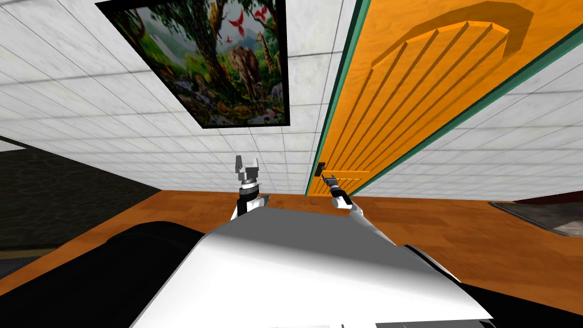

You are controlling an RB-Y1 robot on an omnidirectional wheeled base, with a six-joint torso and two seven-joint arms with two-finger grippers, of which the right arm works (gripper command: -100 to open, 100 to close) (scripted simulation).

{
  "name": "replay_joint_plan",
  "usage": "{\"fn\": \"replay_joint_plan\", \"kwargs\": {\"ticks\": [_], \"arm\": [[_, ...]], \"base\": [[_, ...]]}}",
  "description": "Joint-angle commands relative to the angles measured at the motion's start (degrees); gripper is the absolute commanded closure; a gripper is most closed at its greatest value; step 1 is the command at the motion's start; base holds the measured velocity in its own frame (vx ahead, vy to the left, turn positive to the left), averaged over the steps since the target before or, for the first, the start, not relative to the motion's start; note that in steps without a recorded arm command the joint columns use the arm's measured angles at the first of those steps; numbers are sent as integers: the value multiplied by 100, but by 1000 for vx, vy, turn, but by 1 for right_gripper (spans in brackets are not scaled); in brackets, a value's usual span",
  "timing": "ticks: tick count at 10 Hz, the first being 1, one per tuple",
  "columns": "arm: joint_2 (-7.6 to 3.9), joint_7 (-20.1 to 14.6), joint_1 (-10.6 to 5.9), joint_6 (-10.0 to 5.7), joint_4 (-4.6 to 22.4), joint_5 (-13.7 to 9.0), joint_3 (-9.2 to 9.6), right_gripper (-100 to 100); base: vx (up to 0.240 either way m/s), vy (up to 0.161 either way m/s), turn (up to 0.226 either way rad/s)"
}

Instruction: Pull the door open

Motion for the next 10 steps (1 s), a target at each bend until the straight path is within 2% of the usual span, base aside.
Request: {"fn": "replay_joint_plan", "kwargs": {"ticks": [1, 5, 6, 7, 10], "arm": [[1, -50, -47, -19, 122, 16, -70, -100], [10, -149, -128, -49, 374, 54, -252, -100], [0, -147, -116, -65, 356, 52, -211, -100], [0, -147, -116, -65, 356, 52, -211, 100], [0, -147, -116, -65, 356, 52, -211, 100]], "base": [[210, 25, 105], [205, 15, 106], [76, -4, 19], [-6, 0, -21], [-22, -4, -1]]}}
